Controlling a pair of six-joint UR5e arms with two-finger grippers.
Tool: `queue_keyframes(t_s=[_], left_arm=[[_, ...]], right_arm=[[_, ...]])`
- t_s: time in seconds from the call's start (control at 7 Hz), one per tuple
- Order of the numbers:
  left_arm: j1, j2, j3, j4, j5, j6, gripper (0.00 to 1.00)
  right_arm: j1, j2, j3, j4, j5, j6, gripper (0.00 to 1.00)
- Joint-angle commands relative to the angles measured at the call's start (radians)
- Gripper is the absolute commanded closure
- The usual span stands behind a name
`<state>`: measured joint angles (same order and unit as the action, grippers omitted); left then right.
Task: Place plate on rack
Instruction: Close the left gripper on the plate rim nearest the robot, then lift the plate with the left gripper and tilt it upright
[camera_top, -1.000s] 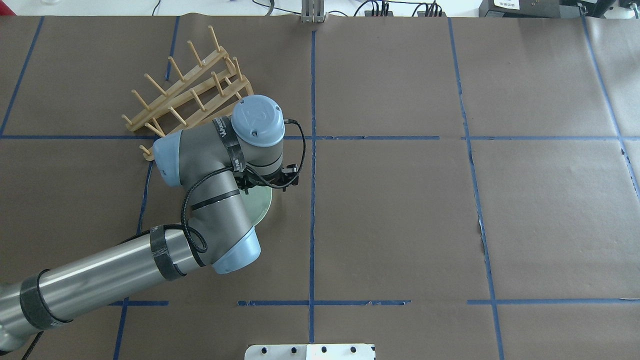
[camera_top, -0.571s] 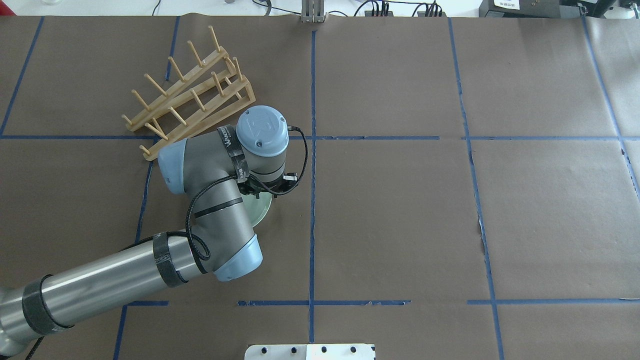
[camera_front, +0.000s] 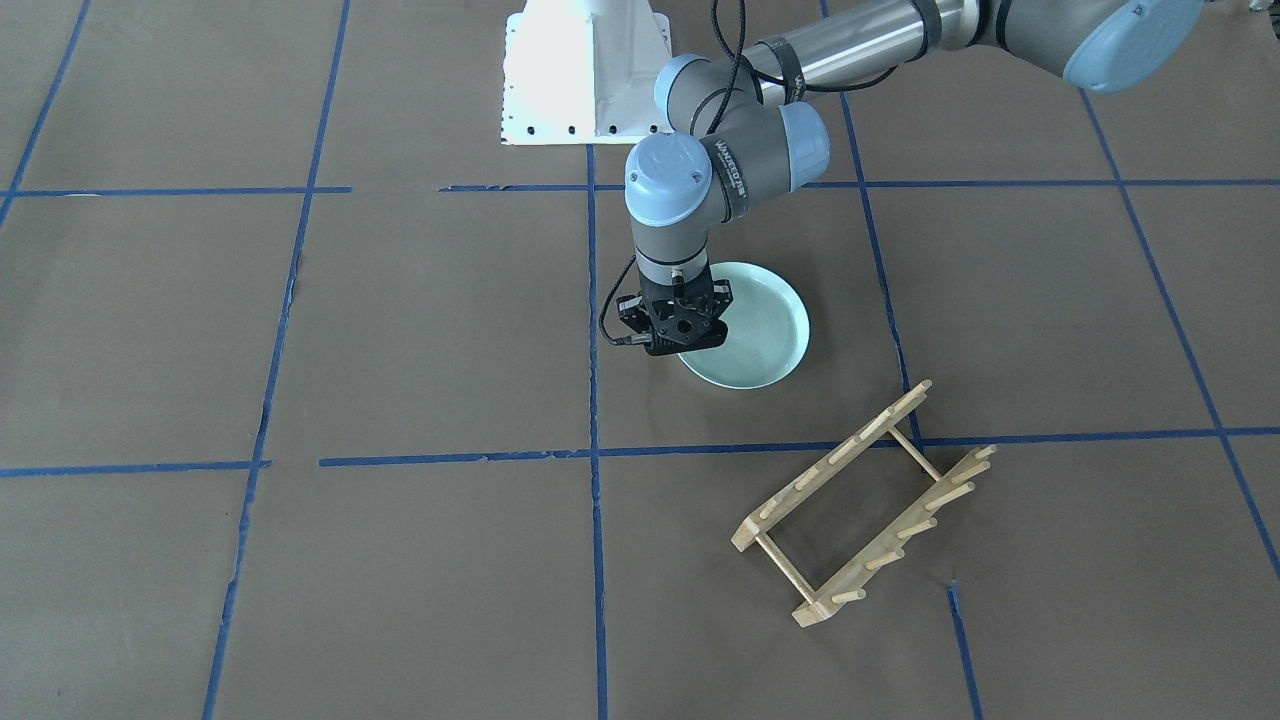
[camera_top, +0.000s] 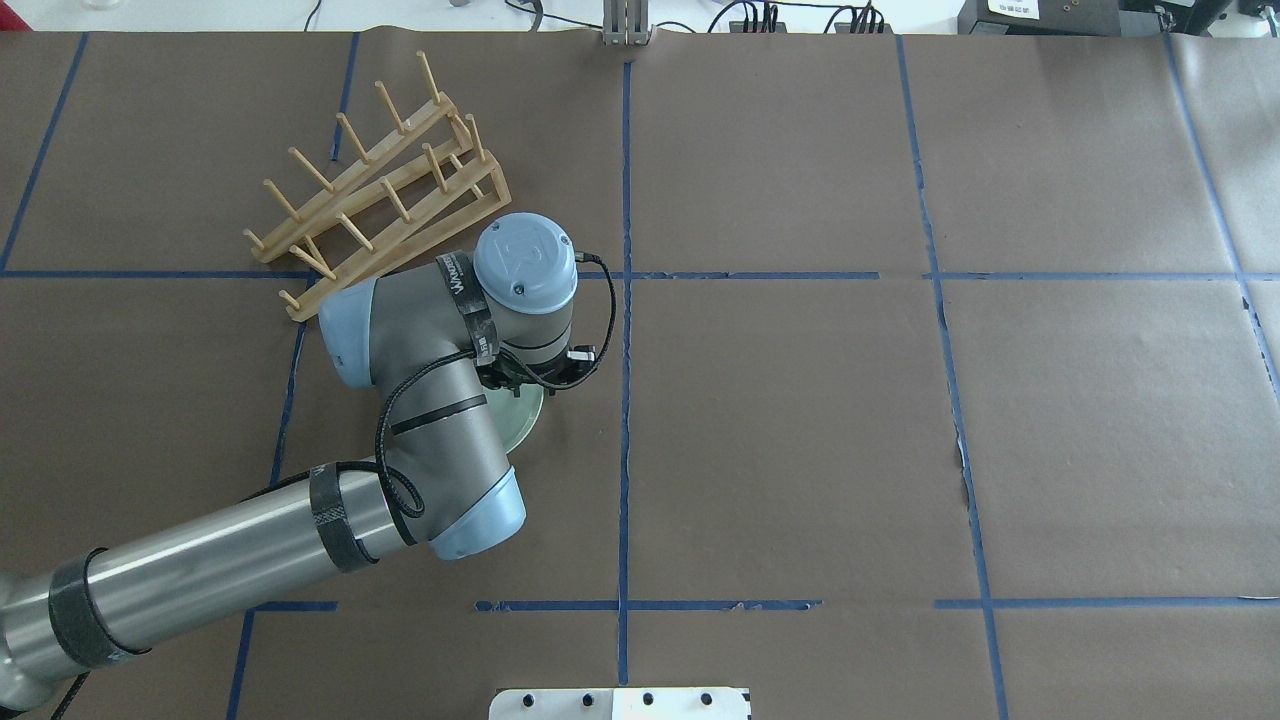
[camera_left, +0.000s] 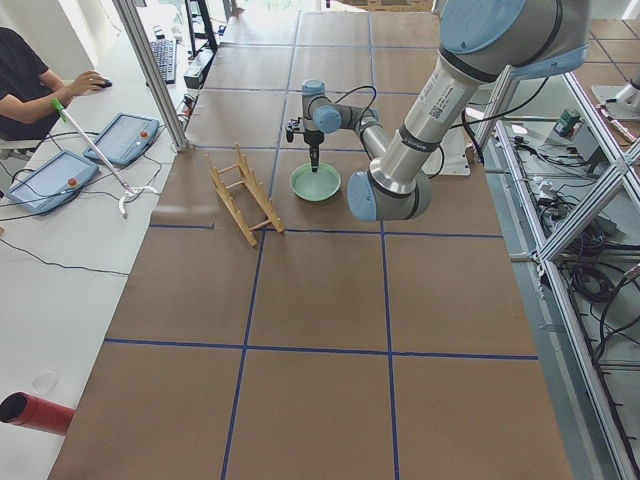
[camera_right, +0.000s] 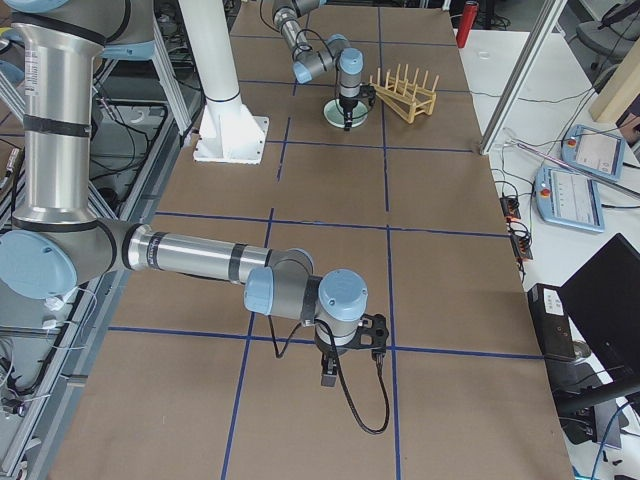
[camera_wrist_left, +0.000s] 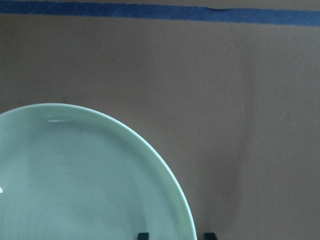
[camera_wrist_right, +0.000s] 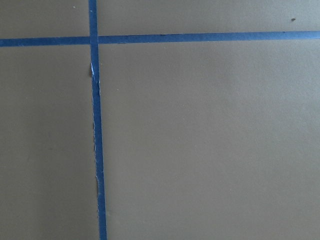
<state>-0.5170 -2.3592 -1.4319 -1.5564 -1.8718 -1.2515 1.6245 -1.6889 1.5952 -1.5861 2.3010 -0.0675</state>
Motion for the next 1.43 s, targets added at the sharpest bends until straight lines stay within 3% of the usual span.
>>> queue_keyframes(t_s=[0.0,0.29,0.57,0.71,1.0,1.14,1.29], left_arm=[[-0.003,0.000,0.001,-0.004,-0.003,0.000,1.00],[-0.064,-0.003,-0.049,-0.055,-0.004,-0.067,1.00],[-0.216,0.005,-0.255,-0.149,-0.015,-0.262,1.00],[-0.294,0.005,-0.303,-0.207,-0.056,-0.354,1.00],[-0.410,0.071,-0.315,-0.513,-0.069,-0.599,1.00],[-0.455,0.162,-0.308,-0.761,-0.067,-0.668,1.00],[-0.478,0.203,-0.285,-0.872,-0.064,-0.663,1.00]], right_arm=[[0.000,0.000,0.000,0.000,0.000,0.000,0.00],[0.000,0.000,0.000,0.000,0.000,0.000,0.00],[0.000,0.000,0.000,0.000,0.000,0.000,0.00],[0.000,0.000,0.000,0.000,0.000,0.000,0.00],[0.000,0.000,-0.001,0.000,0.000,0.000,0.00],[0.000,0.000,-0.001,0.000,0.000,0.000,0.00],[0.000,0.000,-0.001,0.000,0.000,0.000,0.00]])
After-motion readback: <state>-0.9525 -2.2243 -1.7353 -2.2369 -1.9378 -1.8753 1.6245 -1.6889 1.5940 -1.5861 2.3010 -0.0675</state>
